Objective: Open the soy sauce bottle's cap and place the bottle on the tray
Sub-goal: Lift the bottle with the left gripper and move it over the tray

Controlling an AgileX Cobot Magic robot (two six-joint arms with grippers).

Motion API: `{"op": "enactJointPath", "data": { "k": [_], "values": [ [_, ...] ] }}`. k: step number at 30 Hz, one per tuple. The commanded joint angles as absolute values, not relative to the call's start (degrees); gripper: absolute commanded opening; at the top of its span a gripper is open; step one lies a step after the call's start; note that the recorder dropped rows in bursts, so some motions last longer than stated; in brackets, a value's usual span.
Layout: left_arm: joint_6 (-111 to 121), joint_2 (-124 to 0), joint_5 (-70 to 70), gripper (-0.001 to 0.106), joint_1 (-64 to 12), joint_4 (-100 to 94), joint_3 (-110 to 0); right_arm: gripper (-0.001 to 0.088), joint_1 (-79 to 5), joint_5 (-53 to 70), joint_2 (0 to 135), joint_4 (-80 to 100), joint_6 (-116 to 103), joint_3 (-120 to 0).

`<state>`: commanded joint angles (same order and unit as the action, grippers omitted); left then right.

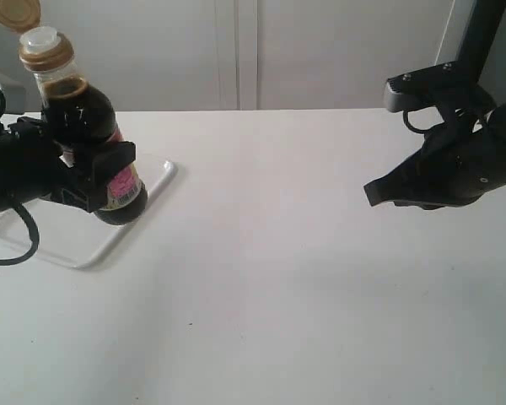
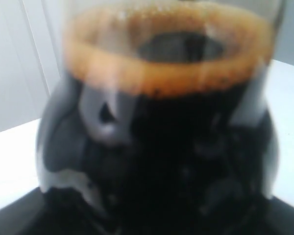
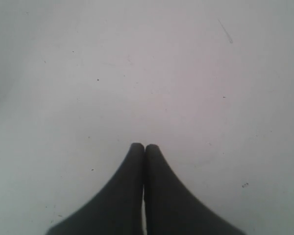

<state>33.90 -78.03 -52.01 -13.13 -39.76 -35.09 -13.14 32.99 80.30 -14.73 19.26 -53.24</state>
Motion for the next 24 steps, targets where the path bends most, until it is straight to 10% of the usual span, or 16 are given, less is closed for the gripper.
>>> {"op": "enactJointPath", "data": {
  "k": [24],
  "values": [
    [25.46, -91.41, -53.14, 0.000, -5.87, -31.41, -42.23, 0.0000, -13.14, 31.56, 80.30, -15.15, 19.26, -53.24]
  ]
}}
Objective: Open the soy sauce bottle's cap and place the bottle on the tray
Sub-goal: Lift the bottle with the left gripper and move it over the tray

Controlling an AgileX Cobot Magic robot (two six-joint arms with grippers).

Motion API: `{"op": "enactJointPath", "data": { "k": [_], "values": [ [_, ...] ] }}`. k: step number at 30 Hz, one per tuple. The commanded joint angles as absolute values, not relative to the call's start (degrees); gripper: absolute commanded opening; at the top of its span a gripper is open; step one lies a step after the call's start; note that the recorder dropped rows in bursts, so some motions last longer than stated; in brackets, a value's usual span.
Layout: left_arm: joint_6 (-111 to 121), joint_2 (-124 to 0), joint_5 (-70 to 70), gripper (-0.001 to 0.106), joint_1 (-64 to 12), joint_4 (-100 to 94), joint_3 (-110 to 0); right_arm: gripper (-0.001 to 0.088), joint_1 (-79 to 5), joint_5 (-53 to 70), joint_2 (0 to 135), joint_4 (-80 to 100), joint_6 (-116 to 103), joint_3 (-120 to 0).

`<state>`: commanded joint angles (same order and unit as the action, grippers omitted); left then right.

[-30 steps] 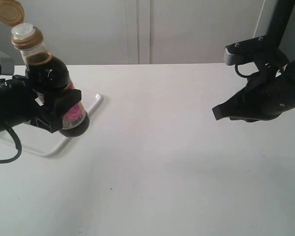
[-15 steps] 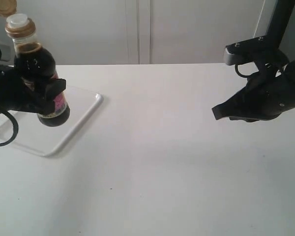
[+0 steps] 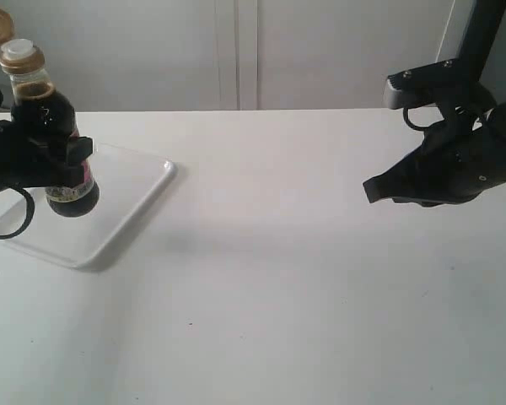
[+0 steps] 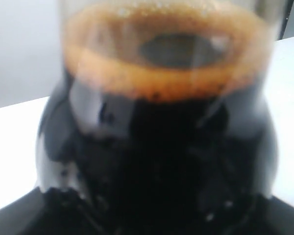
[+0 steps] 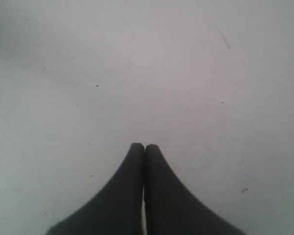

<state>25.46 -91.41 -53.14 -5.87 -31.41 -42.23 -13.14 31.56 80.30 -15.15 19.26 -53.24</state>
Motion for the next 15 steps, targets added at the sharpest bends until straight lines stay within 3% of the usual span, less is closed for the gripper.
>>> {"op": "enactJointPath", "data": {
  "k": [15],
  "values": [
    [22.25, -101.36, -56.75, 0.000, -5.87, -24.45, -48.51, 0.0000, -13.14, 30.98, 80.30, -15.15, 19.26, -53.24]
  ]
}}
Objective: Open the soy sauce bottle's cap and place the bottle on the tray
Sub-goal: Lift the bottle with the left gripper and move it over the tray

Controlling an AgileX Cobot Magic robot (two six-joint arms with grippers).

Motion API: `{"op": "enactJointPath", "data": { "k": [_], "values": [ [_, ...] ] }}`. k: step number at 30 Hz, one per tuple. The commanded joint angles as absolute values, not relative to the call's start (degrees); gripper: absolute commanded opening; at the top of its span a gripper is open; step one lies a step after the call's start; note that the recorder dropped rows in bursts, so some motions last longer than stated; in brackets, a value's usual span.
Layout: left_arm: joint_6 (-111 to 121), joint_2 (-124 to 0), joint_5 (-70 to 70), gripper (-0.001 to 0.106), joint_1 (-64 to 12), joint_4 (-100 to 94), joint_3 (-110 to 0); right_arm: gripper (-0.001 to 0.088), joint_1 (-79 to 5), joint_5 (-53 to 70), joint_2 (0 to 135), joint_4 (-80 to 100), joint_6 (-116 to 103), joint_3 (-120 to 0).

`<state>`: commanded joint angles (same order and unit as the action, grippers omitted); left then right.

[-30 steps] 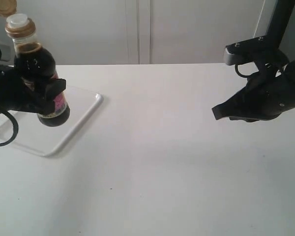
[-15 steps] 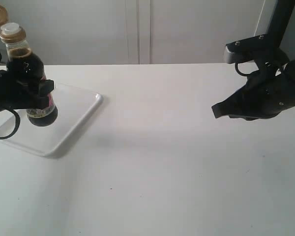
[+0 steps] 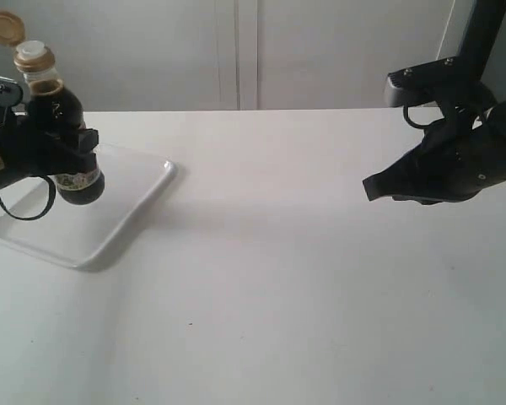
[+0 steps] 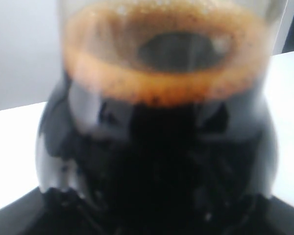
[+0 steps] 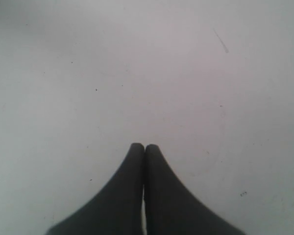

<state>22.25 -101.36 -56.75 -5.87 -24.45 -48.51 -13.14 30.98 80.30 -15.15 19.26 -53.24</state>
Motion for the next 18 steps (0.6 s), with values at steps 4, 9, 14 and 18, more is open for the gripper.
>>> {"op": "enactJointPath", "data": {
  "k": [4, 9, 14, 18],
  "values": [
    [22.09, -103.78, -59.07, 0.000, -5.87, -22.66, -48.65, 0.0000, -13.14, 30.59, 80.30, -15.15, 19.26, -53.24],
    [21.61, -105.71, -60.95, 0.000, -5.87, -22.66, -48.68, 0.0000, -13.14, 30.59, 80.30, -15.15, 19.26, -53.24],
    [20.71, -107.95, -61.30, 0.000, -5.87, -22.34, -48.68, 0.0000, -13.14, 30.59, 80.30, -15.15, 19.26, -53.24],
    [20.60, -108.07, -60.61, 0.000, -5.87, -22.34, -48.68, 0.0000, -13.14, 30.46, 80.30, -15.15, 19.26, -53.24]
  ]
}}
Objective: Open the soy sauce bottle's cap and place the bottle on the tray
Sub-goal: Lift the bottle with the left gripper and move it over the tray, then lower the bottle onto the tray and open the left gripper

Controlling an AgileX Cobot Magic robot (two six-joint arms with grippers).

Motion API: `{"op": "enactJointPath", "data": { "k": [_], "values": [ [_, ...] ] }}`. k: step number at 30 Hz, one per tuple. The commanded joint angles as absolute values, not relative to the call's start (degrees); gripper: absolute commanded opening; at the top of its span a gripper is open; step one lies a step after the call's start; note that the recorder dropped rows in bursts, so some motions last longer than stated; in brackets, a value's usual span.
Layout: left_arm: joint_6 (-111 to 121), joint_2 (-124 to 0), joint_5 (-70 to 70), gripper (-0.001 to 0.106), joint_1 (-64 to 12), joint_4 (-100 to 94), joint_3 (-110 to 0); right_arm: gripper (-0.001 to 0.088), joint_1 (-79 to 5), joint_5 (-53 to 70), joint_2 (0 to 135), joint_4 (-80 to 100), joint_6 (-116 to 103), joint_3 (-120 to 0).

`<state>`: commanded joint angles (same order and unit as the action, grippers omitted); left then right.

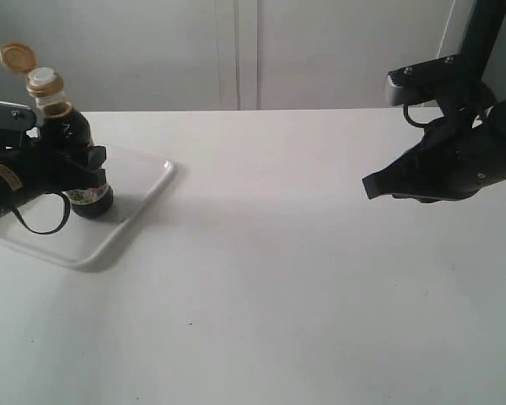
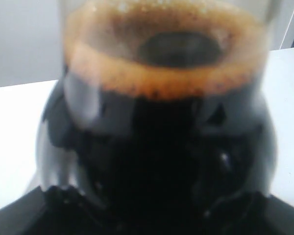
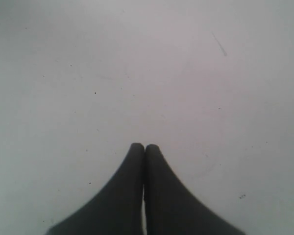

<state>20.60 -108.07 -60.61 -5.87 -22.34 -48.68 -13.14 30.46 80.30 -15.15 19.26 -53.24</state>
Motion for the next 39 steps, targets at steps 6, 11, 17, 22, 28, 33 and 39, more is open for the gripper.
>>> {"op": "enactJointPath", "data": {
  "k": [6, 11, 17, 22, 28, 33, 39],
  "values": [
    [20.70, -107.95, -60.39, 0.078, -5.87, -23.17, -48.68, 0.0000, -13.14, 30.46, 80.30, -15.15, 19.26, -53.24],
    [20.91, -107.14, -58.71, 0.105, -5.87, -23.56, -48.68, 0.0000, -13.14, 30.47, 80.30, -15.15, 19.26, -53.24],
    [21.23, -104.19, -52.02, 0.105, -5.87, -25.65, -48.68, 0.0000, -13.14, 30.34, 80.30, -15.15, 18.30, -53.24],
    [25.10, -101.68, -47.27, 0.105, -5.87, -27.71, -48.68, 0.0000, -13.14, 30.04, 80.30, -15.15, 18.40, -53.24],
    [27.02, -99.35, -41.10, 0.105, -5.87, -30.15, -48.68, 0.0000, -13.14, 30.04, 80.30, -15.15, 18.40, -53.24],
    [31.95, -97.26, -36.48, 0.105, -5.87, -34.47, -48.68, 0.0000, -13.14, 30.04, 80.30, -15.15, 18.40, -53.24],
    [39.58, -94.25, -27.37, 0.105, -5.87, -40.20, -48.68, 0.0000, -13.14, 30.04, 80.30, -15.15, 18.40, -53.24]
  ]
}}
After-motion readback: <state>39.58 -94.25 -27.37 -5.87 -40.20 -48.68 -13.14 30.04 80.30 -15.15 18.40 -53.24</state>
